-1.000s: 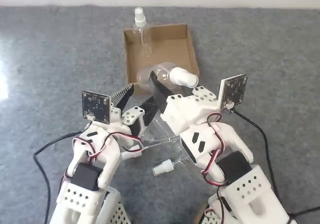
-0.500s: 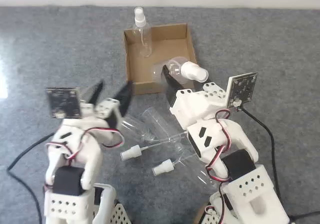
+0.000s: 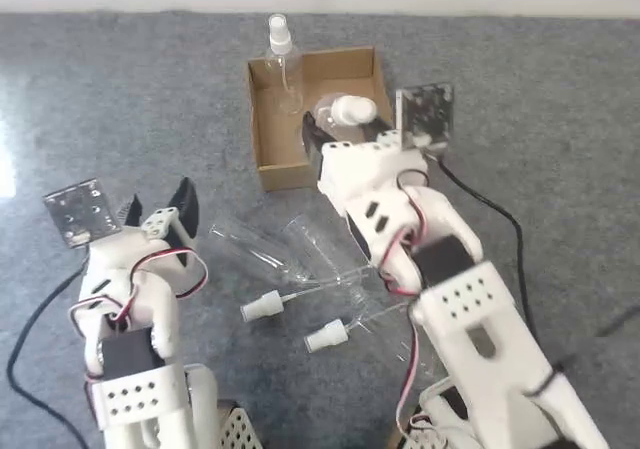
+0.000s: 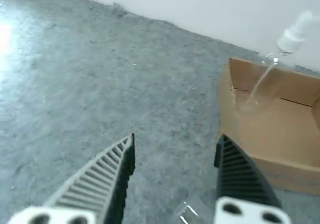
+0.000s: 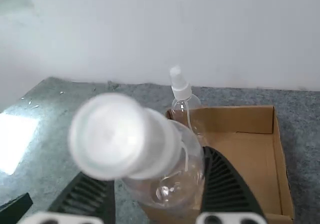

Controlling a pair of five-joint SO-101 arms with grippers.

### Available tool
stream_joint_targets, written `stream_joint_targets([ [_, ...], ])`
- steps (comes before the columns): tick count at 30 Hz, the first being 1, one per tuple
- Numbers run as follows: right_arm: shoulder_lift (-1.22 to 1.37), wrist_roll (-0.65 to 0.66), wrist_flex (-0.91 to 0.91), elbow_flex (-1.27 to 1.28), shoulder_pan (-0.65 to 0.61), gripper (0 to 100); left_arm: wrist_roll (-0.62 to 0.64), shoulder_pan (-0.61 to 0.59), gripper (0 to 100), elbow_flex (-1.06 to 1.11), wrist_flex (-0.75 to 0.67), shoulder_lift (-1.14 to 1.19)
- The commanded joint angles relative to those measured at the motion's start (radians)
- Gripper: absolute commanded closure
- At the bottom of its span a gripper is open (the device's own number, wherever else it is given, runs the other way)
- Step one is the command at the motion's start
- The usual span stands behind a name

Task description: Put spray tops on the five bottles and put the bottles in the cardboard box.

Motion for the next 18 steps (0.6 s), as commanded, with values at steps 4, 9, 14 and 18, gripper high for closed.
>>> stream_joint_targets([
  [4,0.134,0.026,-0.028,-0.196,0.015,92.9,0.012,-0.077,76,0.036,-0.112,0.003],
  [9,0.278,0.028,-0.028,-0.327,0.015,92.9,0.012,-0.077,76,0.039,-0.11,0.003],
  [14,0.423,0.075,-0.028,-0.434,0.012,92.9,0.009,-0.074,76,0.048,-0.114,0.003],
  [18,0.53,0.08,-0.028,-0.526,0.012,92.9,0.011,-0.071,76,0.048,-0.114,0.003],
])
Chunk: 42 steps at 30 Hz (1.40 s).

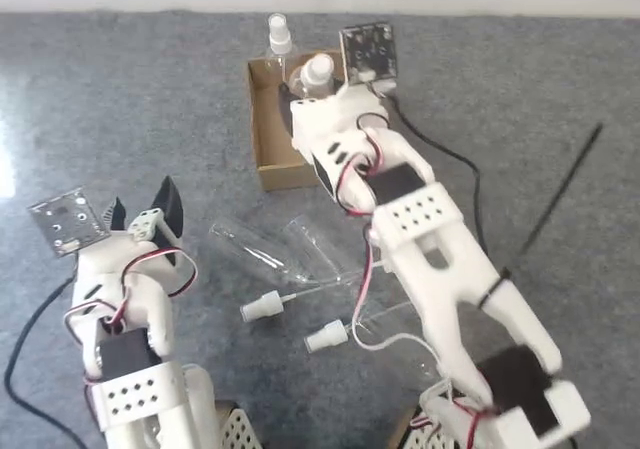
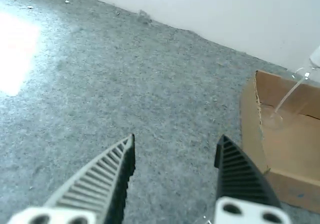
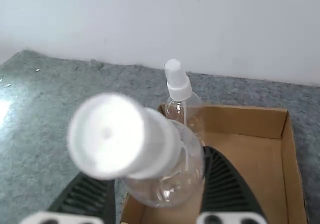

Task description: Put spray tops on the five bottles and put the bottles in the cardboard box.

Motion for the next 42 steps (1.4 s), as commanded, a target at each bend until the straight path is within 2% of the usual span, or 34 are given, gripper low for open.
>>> stream_joint_targets([
  [1,0.047,0.021,-0.028,-0.144,0.012,92.9,0.012,0.005,76,-0.012,-0.028,0.003],
  [10,0.312,0.023,-0.028,-0.353,0.012,92.9,0.012,0.005,76,-0.01,-0.028,0.003],
  [23,0.519,0.023,-0.027,-0.489,0.005,92.9,0.006,0.034,76,-0.007,-0.028,0.003],
  [42,0.613,0.023,-0.036,-0.532,-0.036,92.9,0.006,0.035,76,-0.007,-0.028,0.003],
])
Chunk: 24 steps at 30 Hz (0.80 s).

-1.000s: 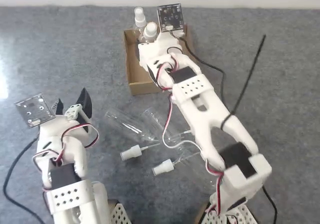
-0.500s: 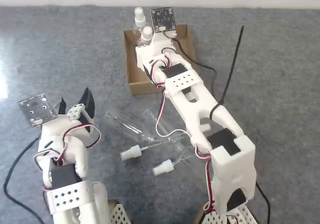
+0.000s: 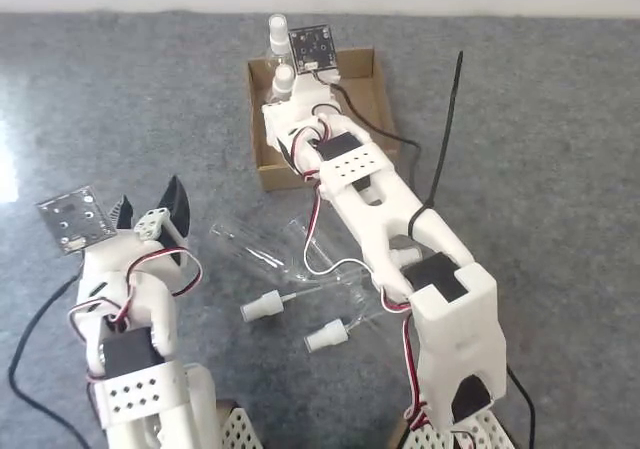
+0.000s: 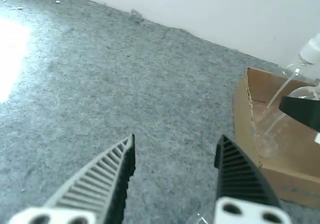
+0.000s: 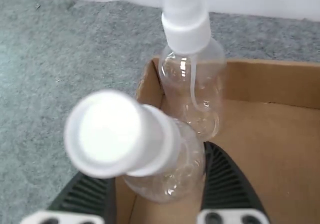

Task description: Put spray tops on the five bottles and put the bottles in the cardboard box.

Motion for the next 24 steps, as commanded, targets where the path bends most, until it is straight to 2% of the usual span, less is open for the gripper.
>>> stream_joint_targets([
  [1,-0.024,0.021,-0.035,-0.074,-0.008,92.9,0.006,0.006,76,-0.007,-0.028,0.003],
  [14,0.12,0.021,-0.027,-0.181,-0.005,92.5,0.006,0.008,76,-0.007,-0.028,0.003],
  [24,0.111,0.023,-0.018,-0.183,-0.002,92.4,0.006,0.008,76,-0.007,-0.028,0.003],
])
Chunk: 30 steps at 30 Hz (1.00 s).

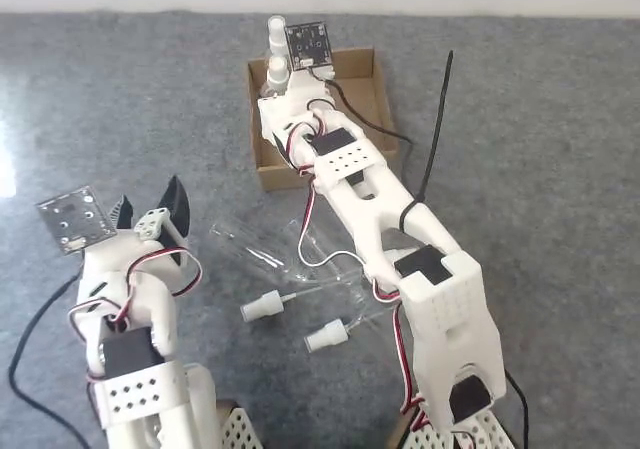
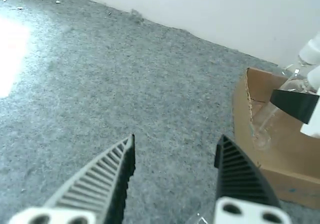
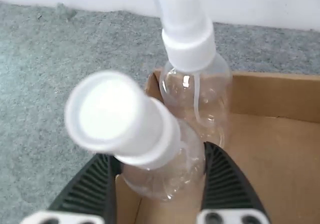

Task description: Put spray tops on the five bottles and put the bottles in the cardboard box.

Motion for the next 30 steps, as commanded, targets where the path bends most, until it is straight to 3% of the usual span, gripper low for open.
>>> stream_joint_targets([
  [1,-0.033,0.021,0.021,-0.046,-0.002,92.4,0.006,0.008,76,-0.007,-0.028,0.003],
  [7,-0.05,0.017,0.16,-0.109,-0.01,92.4,0.006,0.008,76,-0.007,-0.028,0.003],
  [24,-0.048,0.02,0.176,-0.118,-0.019,92.3,0.006,0.008,76,-0.007,-0.028,0.003],
  [30,-0.048,0.015,0.177,-0.114,-0.019,78.5,0.006,0.008,76,-0.007,-0.028,0.003],
])
